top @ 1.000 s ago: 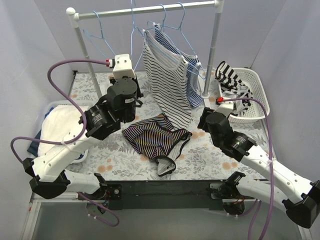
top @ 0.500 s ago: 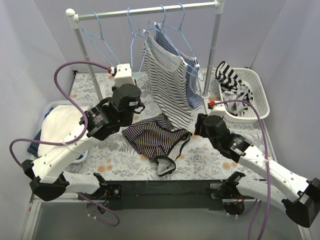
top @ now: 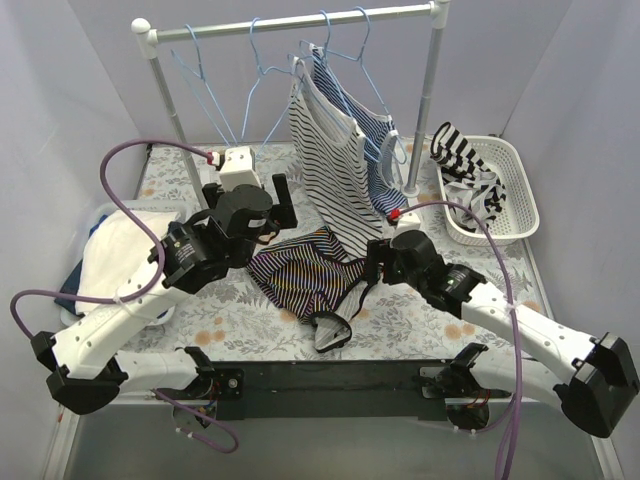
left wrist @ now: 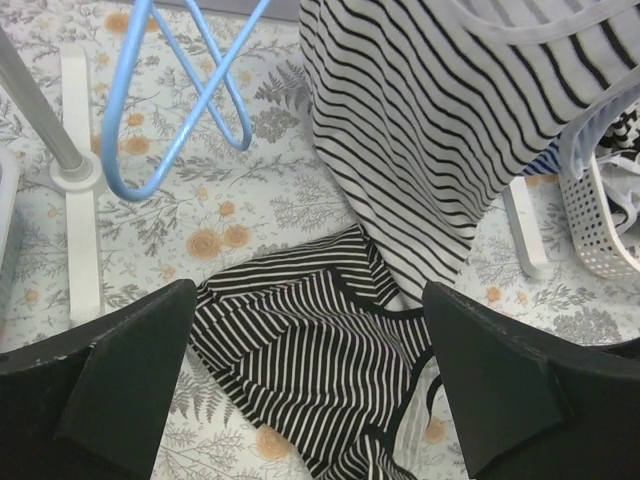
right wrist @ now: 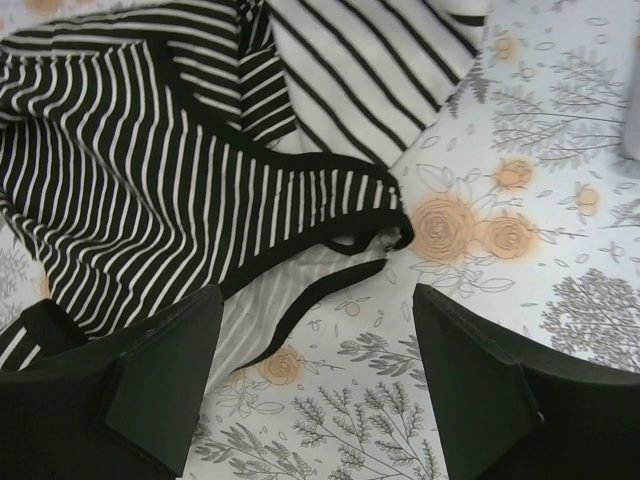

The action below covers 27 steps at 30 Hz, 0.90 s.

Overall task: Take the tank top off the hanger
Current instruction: Place the hanger at the clothesline, then pick up the tank top from the center of the board.

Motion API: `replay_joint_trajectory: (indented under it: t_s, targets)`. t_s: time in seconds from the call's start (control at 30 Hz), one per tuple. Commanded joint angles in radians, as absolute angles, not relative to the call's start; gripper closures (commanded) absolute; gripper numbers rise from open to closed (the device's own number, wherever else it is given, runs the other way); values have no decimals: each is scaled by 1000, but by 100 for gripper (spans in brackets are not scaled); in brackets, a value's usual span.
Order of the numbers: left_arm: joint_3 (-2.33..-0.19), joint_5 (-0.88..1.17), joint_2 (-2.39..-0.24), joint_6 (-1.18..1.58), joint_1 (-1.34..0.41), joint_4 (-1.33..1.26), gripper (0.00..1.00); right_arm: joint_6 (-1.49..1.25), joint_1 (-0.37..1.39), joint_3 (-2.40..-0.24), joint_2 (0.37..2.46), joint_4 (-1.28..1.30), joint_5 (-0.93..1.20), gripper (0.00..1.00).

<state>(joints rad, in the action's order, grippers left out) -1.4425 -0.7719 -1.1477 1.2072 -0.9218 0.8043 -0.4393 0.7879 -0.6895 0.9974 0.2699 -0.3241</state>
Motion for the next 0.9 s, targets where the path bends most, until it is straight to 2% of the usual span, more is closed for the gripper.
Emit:
replay_joint_trajectory:
  t_s: [0.0, 0.03, 0.07, 0.1, 0.2, 0.5, 0.87]
  targets:
    - [-1388, -772, -1100, 1275, -917, 867, 2, -407, 813, -686, 1061, 193, -146, 13]
    - [-1381, -773, -1098, 1298, -917, 899, 2, -402, 821, -693, 1077, 187, -129, 11]
    - [-1371, -764, -1091, 1331, -916, 910, 2, -399, 828, -699, 1107, 173, -111, 3]
    - [-1343, -759, -1083, 1350, -916, 916, 2, -391, 848, -706, 1124, 164, -95, 2]
    - [-1283, -727, -1034, 1406, -916, 920, 2, -387, 902, -735, 1189, 117, -29, 1]
    - [-1140, -683, -1008, 1549, -916, 980, 2, -377, 1037, -880, 1390, 40, -26, 1]
    - [-1124, -658, -976, 1519, -862, 945, 2, -374, 1086, -828, 1198, 156, -37, 1]
